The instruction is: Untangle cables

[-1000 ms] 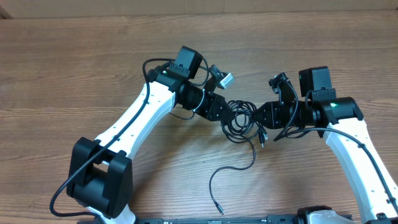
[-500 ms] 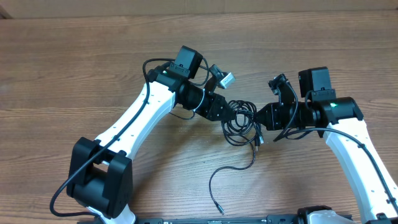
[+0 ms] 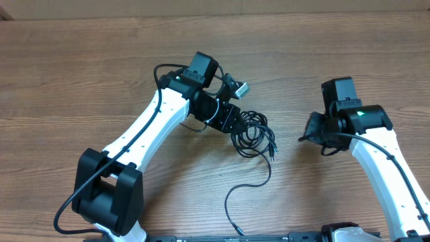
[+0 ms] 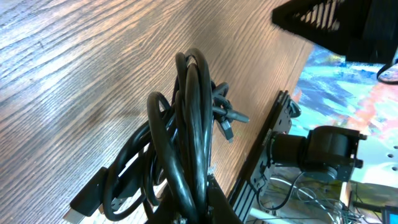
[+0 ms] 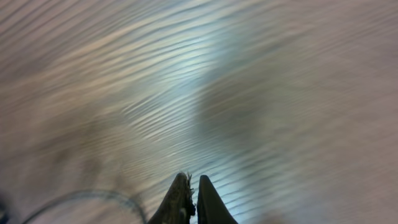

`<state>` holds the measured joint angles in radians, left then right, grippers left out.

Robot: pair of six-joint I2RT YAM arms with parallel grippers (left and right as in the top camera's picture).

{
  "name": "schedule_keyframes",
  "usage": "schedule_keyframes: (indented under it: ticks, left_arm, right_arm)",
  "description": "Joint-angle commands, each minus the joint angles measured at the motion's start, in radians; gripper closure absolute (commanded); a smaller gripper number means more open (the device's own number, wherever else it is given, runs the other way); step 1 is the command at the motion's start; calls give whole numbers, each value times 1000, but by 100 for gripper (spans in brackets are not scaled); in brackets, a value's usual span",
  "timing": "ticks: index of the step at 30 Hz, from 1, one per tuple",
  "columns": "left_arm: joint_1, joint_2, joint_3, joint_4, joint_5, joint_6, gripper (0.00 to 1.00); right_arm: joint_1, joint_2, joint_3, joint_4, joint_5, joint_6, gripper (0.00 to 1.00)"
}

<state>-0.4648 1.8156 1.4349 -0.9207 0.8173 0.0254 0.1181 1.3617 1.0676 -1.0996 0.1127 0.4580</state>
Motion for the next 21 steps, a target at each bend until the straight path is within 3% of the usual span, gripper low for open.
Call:
schedule_keyframes:
  ticks: [1,2,6,8,11,18,21]
  left_arm:
    - [-4,-19,15,2,1,-9,96]
    - [-4,-19,15,2,3,-8,96]
    - [-4,-19,15,4,3,-3,96]
    - [-4,-19,15,5,3,-3,96]
    - [-4,-19,15,9,29,-2,96]
    - [-4,-19,16,40,214,43,96]
    - [-4,-19,16,47,230,43,96]
  right_arm:
    - [0,-3,-1,40,90,127,95]
    - [0,-3,-1,68,18,53,94]
    - [0,-3,-1,150,-388,-285,64]
    - [0,-3,-1,156,-615,-436,57]
    - [0,-3,-1,148,-733,-517,55]
    - [0,-3,-2,145,-723,-520,56]
    - [0,-3,-2,141,-712,-520,61]
